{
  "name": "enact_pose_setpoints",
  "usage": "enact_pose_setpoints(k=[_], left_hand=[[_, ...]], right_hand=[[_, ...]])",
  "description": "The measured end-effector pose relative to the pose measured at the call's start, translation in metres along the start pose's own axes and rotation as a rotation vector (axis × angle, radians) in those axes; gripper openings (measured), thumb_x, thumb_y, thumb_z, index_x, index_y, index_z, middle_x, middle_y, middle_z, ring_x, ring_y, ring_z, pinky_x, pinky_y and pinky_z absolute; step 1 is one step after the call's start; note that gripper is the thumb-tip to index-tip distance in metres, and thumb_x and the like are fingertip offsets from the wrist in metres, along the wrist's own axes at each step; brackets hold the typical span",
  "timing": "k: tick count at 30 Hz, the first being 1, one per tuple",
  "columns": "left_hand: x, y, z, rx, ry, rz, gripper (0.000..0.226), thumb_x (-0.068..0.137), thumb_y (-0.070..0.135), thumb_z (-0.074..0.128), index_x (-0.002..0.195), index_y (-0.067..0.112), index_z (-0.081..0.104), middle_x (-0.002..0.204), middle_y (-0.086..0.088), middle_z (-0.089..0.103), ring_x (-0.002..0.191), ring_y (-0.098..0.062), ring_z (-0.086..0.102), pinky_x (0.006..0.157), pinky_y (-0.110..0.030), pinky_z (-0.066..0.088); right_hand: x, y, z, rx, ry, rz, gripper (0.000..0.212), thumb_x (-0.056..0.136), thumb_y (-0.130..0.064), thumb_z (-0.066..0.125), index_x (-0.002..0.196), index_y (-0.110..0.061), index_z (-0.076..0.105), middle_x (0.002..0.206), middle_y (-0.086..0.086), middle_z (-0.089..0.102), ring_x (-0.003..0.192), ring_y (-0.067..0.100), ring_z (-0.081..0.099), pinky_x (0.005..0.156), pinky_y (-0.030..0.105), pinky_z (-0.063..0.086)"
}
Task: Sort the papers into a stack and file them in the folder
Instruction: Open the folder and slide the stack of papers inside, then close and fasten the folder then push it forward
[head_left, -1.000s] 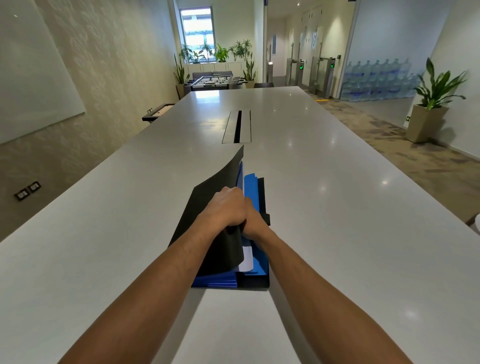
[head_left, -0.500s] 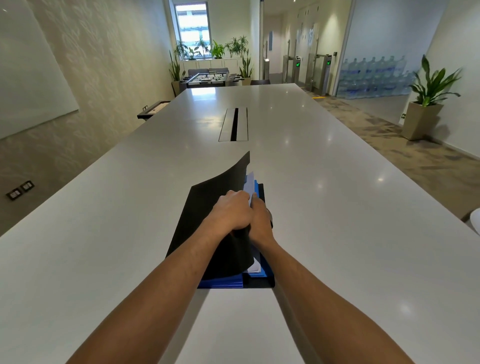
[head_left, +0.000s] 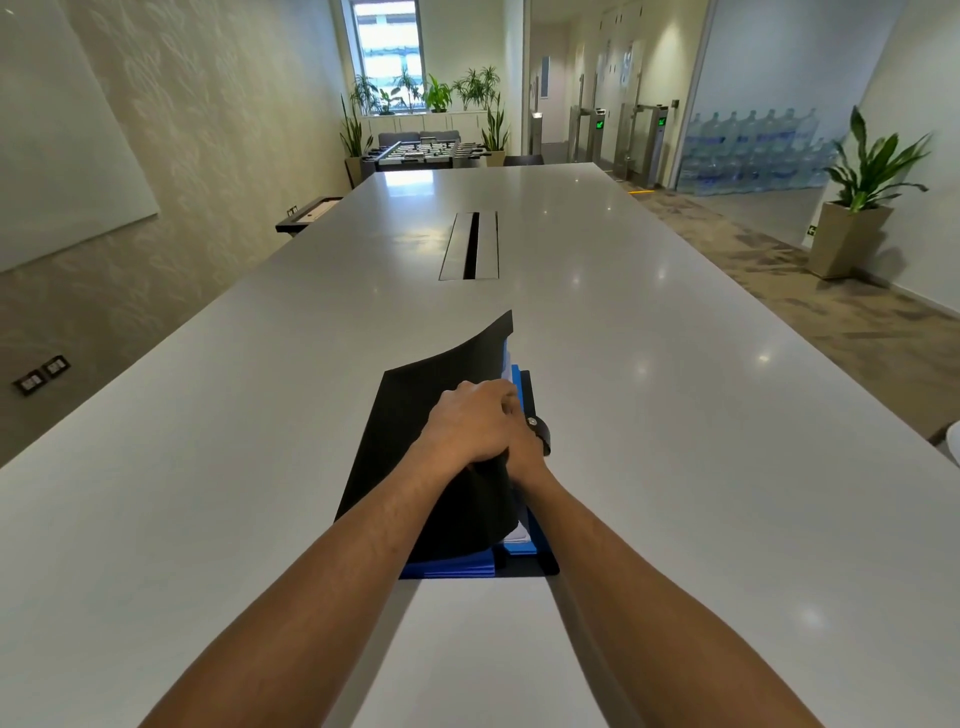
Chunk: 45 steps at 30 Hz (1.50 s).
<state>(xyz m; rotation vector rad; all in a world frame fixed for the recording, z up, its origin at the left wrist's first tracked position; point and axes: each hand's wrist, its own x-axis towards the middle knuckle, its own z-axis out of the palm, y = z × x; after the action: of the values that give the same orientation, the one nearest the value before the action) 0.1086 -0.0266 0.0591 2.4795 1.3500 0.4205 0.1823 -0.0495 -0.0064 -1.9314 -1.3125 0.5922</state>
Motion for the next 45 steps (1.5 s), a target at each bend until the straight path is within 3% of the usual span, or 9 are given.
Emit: enact_pose_setpoints(k=[7,12,15,18,23,28,33,37,45], left_hand=[[-0.002,-0.001,0.006,0.021,-0.011,0.021,0.04,0.095,0.037,0.047,0.135,0.035,0.047,0.113,-0.004,0.066,0.077,-0.013,0.059,0.058,-0.021,0.041],[-0.003,0.004,0.016,0.085,-0.043,0.028,0.043,0.093,0.03,0.048,0.136,0.03,0.047,0.114,-0.005,0.064,0.086,-0.019,0.062,0.07,-0.031,0.051],[-0.002,0.008,0.022,0.139,-0.052,0.04,0.044,0.093,0.031,0.048,0.138,0.029,0.044,0.098,-0.001,0.06,0.069,-0.011,0.058,0.057,-0.025,0.047],[-0.004,0.01,0.026,0.163,-0.051,0.067,0.05,0.093,0.036,0.051,0.141,0.03,0.039,0.089,0.001,0.059,0.062,-0.01,0.057,0.049,-0.022,0.044],[-0.013,0.0,0.041,0.264,0.051,0.093,0.064,0.09,0.059,0.046,0.144,0.026,0.036,0.105,-0.003,0.065,0.086,-0.018,0.063,0.066,-0.029,0.042],[-0.013,-0.029,0.055,0.13,0.101,0.139,0.038,0.088,0.056,0.054,0.108,0.024,0.064,0.099,0.002,0.065,0.092,-0.013,0.059,0.076,-0.029,0.045],[-0.019,-0.052,0.065,-0.153,0.089,0.156,0.062,0.088,0.039,0.064,0.142,0.017,0.042,0.138,-0.002,0.051,0.125,-0.016,0.048,0.106,-0.038,0.04],[-0.022,-0.053,0.069,-0.146,0.107,0.226,0.051,0.093,0.032,0.058,0.141,0.024,0.044,0.146,0.001,0.044,0.133,-0.015,0.041,0.11,-0.038,0.034],[-0.019,-0.055,0.076,-0.018,0.157,0.296,0.039,0.098,0.029,0.048,0.136,0.022,0.053,0.139,-0.001,0.054,0.13,-0.014,0.044,0.104,-0.025,0.019]], right_hand=[[-0.001,0.004,-0.019,0.107,0.149,-0.046,0.044,0.102,-0.02,0.045,0.144,-0.006,0.038,0.147,0.015,0.045,0.135,0.03,0.043,0.112,0.044,0.036],[-0.012,0.024,-0.034,0.057,0.434,0.046,0.044,0.094,-0.004,0.057,0.137,-0.011,0.05,0.134,0.01,0.059,0.114,0.027,0.062,0.094,0.033,0.048],[-0.02,0.036,-0.037,0.007,0.562,0.036,0.037,0.091,-0.007,0.059,0.128,-0.016,0.054,0.13,0.006,0.055,0.102,0.021,0.063,0.078,0.024,0.047],[-0.024,0.043,-0.038,0.039,0.627,0.015,0.039,0.088,-0.007,0.063,0.124,-0.019,0.053,0.127,0.004,0.051,0.108,0.016,0.056,0.078,0.02,0.042],[-0.023,0.047,-0.033,0.261,0.462,-0.048,0.026,0.091,-0.016,0.062,0.115,-0.022,0.056,0.111,-0.007,0.057,0.1,0.011,0.059,0.082,0.024,0.053],[-0.021,0.05,-0.03,0.131,0.359,-0.141,0.024,0.093,-0.026,0.06,0.116,-0.02,0.061,0.112,-0.002,0.064,0.098,0.007,0.057,0.086,0.023,0.047],[-0.022,0.052,-0.024,-0.198,0.269,-0.242,0.031,0.096,-0.026,0.055,0.124,-0.017,0.064,0.126,0.004,0.066,0.116,0.019,0.059,0.102,0.034,0.043],[-0.024,0.051,-0.023,-0.384,0.24,-0.303,0.031,0.098,-0.023,0.051,0.124,-0.016,0.065,0.127,0.009,0.065,0.119,0.025,0.059,0.104,0.04,0.041],[-0.024,0.047,-0.023,-0.497,0.257,-0.331,0.029,0.094,-0.025,0.05,0.114,-0.017,0.069,0.112,0.008,0.071,0.107,0.027,0.063,0.094,0.041,0.046]])
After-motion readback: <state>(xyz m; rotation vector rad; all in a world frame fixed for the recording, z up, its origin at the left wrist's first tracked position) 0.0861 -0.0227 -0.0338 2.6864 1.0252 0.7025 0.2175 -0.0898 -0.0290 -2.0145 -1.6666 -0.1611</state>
